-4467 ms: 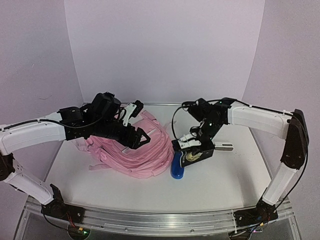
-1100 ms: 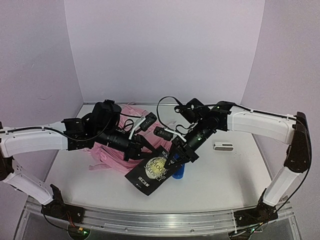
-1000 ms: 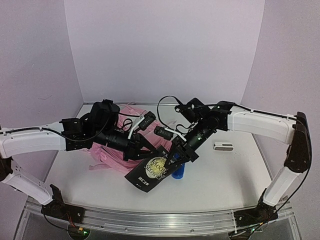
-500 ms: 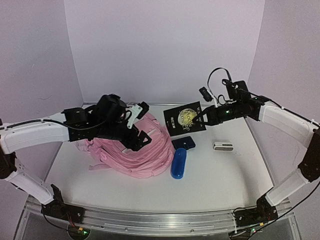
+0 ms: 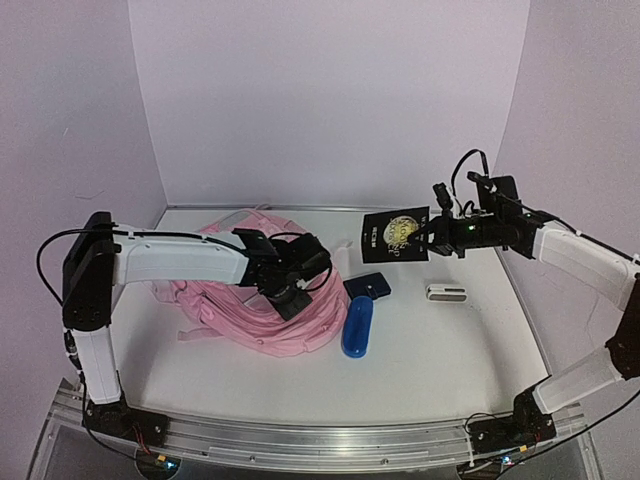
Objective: Pack the student bag
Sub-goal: Pick up the book from the center of the board, then place the book in the student bag.
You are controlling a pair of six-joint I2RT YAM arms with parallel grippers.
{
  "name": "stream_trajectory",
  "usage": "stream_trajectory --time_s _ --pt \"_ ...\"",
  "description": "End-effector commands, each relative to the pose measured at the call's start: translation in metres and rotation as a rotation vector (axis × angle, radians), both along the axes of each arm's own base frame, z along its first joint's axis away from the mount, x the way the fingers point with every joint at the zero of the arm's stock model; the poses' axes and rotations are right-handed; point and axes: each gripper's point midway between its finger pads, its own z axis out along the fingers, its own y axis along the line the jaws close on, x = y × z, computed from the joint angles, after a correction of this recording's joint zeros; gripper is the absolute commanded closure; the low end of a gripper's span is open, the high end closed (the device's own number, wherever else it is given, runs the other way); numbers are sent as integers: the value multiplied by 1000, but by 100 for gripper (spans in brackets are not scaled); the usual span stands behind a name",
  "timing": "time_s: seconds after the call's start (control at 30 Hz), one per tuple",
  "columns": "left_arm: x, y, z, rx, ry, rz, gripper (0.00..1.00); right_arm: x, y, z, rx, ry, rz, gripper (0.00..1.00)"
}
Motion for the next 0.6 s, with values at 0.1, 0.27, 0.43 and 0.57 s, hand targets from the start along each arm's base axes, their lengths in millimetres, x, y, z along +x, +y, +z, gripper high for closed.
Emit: stream_trajectory --time_s 0.1,0.27,0.43,0.57 --pt "8 9 3 134 -63 22 71 -2 9 6 138 20 -14 100" --pt "9 3 37 8 -97 49 99 -3 19 2 207 53 22 100" --pt "20 9 93 -262 -127 147 100 3 27 -6 243 95 20 100" --pt "31 32 133 -507 -125 225 100 6 38 -9 285 128 25 100"
